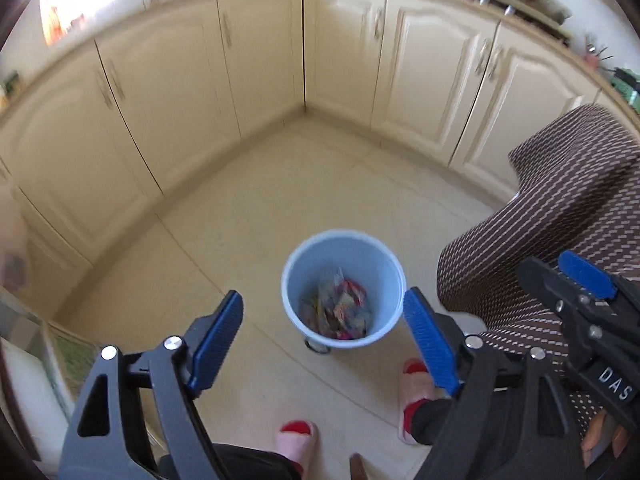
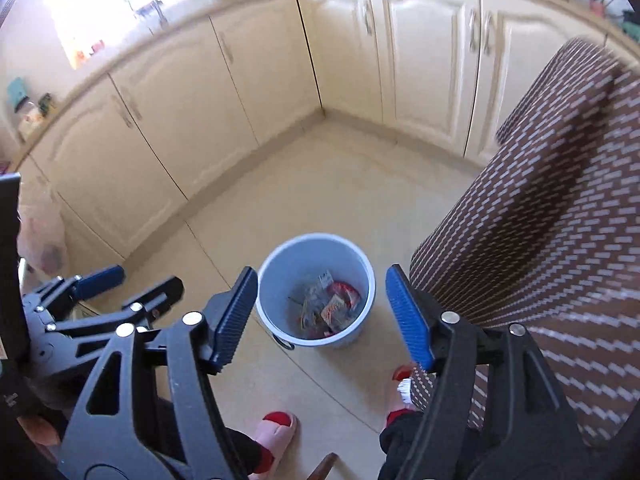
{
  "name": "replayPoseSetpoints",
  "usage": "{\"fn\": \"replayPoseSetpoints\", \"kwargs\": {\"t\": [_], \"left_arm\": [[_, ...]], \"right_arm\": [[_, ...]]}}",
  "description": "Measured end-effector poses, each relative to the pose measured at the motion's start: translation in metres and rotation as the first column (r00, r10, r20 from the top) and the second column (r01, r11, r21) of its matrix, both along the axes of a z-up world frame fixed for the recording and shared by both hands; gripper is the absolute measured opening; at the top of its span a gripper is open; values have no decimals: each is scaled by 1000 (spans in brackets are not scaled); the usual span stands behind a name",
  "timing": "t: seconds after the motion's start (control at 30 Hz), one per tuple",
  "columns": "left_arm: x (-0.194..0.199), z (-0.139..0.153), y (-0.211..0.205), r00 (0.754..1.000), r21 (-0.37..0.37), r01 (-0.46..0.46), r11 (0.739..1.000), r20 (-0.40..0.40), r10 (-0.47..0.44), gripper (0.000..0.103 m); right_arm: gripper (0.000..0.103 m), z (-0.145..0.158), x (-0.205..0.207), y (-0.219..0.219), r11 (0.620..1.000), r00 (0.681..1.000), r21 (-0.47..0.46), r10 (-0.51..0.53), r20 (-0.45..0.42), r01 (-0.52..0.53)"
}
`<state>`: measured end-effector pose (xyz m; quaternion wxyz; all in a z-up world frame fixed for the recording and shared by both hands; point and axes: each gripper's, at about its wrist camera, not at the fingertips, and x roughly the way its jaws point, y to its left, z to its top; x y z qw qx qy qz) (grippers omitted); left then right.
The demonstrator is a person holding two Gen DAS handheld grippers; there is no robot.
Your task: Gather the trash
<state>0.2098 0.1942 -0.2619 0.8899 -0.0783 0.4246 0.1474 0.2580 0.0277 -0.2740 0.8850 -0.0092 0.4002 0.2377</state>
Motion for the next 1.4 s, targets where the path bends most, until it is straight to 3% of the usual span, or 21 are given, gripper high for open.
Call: {"fn": "replayPoseSetpoints", "kwargs": {"t": [0.23, 0.37, 0.57, 0.67, 0.9, 1.17, 1.4], "left_arm": [[-60, 89, -43, 982, 85, 13, 996, 185, -29, 89], [-91, 125, -73, 965, 117, 41, 992, 251, -70, 90], [-137, 175, -109, 915, 132, 79, 988, 383, -124, 91], [-163, 198, -123, 876, 159, 82, 984, 459, -147, 93], [-204, 232, -151, 802, 203, 66, 977, 571, -173, 94], [-219, 246, -176, 771, 235, 56, 970, 607, -192, 95], [-226, 250, -190, 754, 244, 75, 967, 621, -215, 95]], "right_arm": [[75, 76, -67, -46, 998, 989, 56, -31, 143, 24], [79, 118, -107, -77, 995, 958, 63, -89, 271, 74], [85, 169, -156, -108, 990, 897, 77, -142, 418, 120], [86, 188, -180, -120, 988, 874, 101, -152, 461, 119], [89, 219, -221, -145, 984, 813, 132, -173, 556, 119], [91, 232, -252, -168, 976, 757, 159, -217, 616, 150], [91, 232, -255, -181, 971, 743, 173, -237, 626, 164]]}}
